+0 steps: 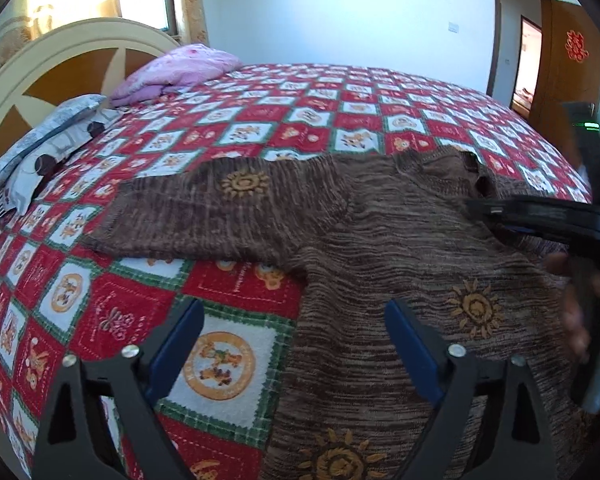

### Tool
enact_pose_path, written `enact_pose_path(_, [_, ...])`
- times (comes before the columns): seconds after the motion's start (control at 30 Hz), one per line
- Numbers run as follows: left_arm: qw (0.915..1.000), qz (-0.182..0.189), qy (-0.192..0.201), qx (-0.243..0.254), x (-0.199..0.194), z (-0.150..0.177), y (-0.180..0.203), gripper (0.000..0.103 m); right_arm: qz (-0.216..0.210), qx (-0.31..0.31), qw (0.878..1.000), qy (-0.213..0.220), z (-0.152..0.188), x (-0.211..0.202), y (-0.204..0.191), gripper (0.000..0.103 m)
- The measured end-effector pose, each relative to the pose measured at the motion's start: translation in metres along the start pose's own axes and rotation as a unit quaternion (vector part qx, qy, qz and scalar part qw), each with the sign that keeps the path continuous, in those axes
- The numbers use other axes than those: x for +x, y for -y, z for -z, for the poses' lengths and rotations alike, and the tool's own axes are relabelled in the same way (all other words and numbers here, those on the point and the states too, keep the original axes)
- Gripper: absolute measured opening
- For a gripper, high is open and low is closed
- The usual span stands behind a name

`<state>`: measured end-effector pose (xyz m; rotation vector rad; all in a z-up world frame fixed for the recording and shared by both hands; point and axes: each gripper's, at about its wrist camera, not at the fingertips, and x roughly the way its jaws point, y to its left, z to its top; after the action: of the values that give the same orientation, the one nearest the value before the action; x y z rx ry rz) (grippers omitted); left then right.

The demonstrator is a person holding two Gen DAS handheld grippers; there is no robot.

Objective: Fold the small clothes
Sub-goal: 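Lift the held sleeve and fold it across the sweater body with the right gripper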

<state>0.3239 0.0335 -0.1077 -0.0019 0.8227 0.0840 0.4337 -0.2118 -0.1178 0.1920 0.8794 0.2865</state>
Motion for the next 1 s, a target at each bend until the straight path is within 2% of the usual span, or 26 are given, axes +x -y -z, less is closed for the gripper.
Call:
enact_pose_path(0.1, [0.9998, 0.018, -0.007, -0.007, 0.001, -0.009, 0.005, 0.093, 0.035, 0.008, 0.999, 0.023, 0.019, -0.037, 0.028, 0.056])
enact_pose_path(0.23, [0.9996, 0.017, 0.019, 0.013, -0.004, -0.025, 0.031, 0.096, 0.065, 0.027, 0.996, 0.052, 0.018, -0.060, 0.063, 0.056])
enact_pose_path(0.37, [0.9991, 0.010, 0.028, 0.030, 0.003, -0.039, 0.063, 0.098, 0.032, 0.041, 0.997, 0.055, 0.002, -0.044, 0.073, 0.056])
enact_pose_path(0.47, [0.9990, 0.002, 0.024, 0.037, 0.009, -0.043, 0.076, 0.098, -0.032, 0.048, 0.998, -0.028, 0.004, 0.003, 0.066, 0.058])
enact_pose_path(0.53, [0.9993, -0.002, 0.016, 0.033, 0.010, -0.043, 0.077, 0.098, -0.082, 0.006, 0.996, -0.028, 0.016, -0.002, 0.045, 0.058])
enact_pose_path(0.6, [0.9995, 0.000, 0.012, 0.027, 0.007, -0.042, 0.072, 0.098, -0.152, -0.049, 0.986, -0.039, 0.031, -0.016, 0.021, 0.058])
enact_pose_path(0.67, [0.9993, -0.012, 0.018, 0.030, 0.004, -0.040, 0.065, 0.098, -0.188, -0.078, 0.978, -0.055, 0.045, -0.026, 0.010, 0.058])
enact_pose_path(0.77, [0.9989, -0.027, 0.017, 0.034, 0.009, -0.041, 0.057, 0.098, -0.202, -0.086, 0.973, -0.067, 0.060, -0.037, 0.011, 0.058])
enact_pose_path(0.83, [0.9994, -0.021, 0.006, 0.026, 0.015, -0.043, 0.057, 0.098, -0.202, -0.052, 0.976, -0.059, 0.065, -0.044, 0.024, 0.058])
enact_pose_path(0.9, [0.9997, 0.004, -0.008, 0.021, 0.021, -0.045, 0.065, 0.098, -0.198, -0.018, 0.979, -0.037, 0.067, -0.052, 0.040, 0.058])
enact_pose_path(1.0, [0.9981, 0.047, -0.037, 0.015, 0.036, -0.050, 0.087, 0.096, -0.155, 0.022, 0.988, 0.017, 0.069, -0.064, 0.066, 0.058])
